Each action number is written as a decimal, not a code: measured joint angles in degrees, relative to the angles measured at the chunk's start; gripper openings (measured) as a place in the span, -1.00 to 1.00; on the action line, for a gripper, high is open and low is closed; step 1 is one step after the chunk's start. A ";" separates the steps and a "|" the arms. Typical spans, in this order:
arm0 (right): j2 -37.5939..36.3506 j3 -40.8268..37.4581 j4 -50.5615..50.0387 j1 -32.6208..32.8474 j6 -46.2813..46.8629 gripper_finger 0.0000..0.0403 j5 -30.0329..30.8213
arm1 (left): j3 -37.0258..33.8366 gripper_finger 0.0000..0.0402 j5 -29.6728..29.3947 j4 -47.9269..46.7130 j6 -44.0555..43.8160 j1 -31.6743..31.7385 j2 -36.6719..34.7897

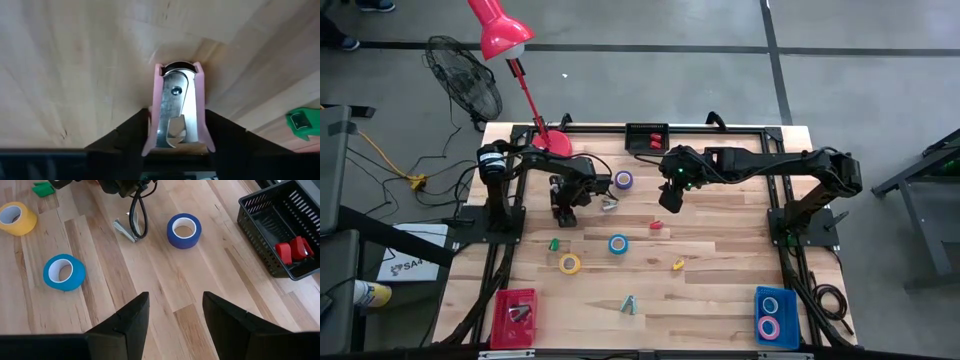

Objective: Pick and place Stapler, Stapler remover, tape
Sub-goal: Put the pink staple remover into the red basket

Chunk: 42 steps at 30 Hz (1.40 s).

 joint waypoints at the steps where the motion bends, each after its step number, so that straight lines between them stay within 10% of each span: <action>1: 0.00 0.00 0.00 0.00 0.00 -0.12 0.00 | 0.00 -0.20 0.06 0.02 0.00 0.00 0.00; 11: 0.00 0.00 0.00 0.00 -0.02 -0.12 0.00 | 0.02 -0.56 -0.02 -0.69 2.45 -0.02 0.00; 27: 0.00 0.00 -0.73 0.00 -0.02 -0.12 -0.02 | 0.00 -0.51 0.51 -7.52 7.01 -0.03 -11.26; 42: 0.00 0.00 -0.87 0.00 -0.07 -0.12 0.00 | 0.02 -0.51 17.08 -20.58 6.87 -6.33 -32.91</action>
